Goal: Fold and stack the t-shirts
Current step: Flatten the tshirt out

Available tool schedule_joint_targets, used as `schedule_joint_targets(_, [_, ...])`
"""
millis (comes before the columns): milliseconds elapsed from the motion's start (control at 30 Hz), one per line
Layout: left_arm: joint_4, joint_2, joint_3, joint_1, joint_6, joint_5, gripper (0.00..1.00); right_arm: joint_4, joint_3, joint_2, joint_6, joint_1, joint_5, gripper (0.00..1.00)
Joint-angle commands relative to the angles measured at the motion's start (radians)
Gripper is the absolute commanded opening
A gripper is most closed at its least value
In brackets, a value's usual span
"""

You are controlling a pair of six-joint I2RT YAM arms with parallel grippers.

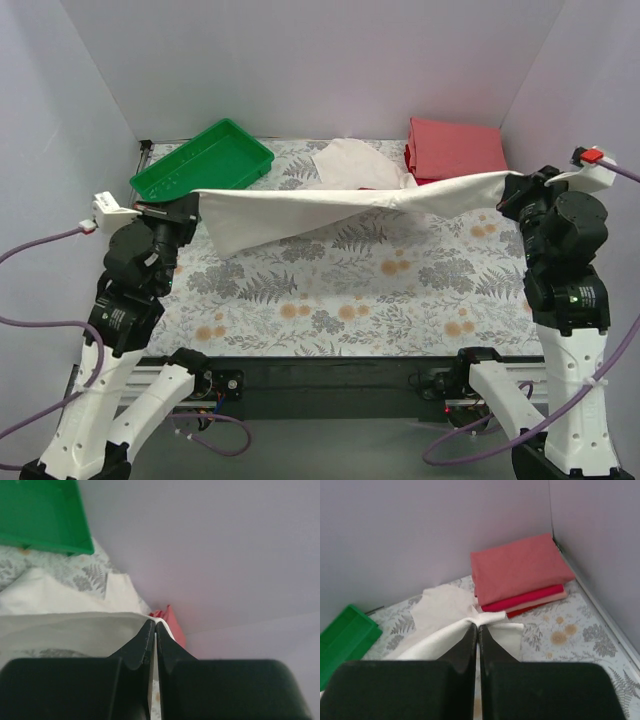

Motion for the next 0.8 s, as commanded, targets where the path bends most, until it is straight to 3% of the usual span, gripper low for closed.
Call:
schedule_joint_targets(0, [0.048,0.0,0.152,0.006,0.096,-0.029,0.0,0.045,0.153,-0.002,-0.059,-0.001,0.049,0.01])
schedule_joint_targets(433, [0.066,0.081,0.678,0.006,0.303,0.075,0.0,-0.013,0.668,0.02,-0.201,-0.001,0.058,0.01])
schedule_joint_targets(767, [0.058,0.1,0.778,0.006,0.343,0.098,0.0,-0.014,0.789,0.02,-0.233,-0.001,-0.016,0.01])
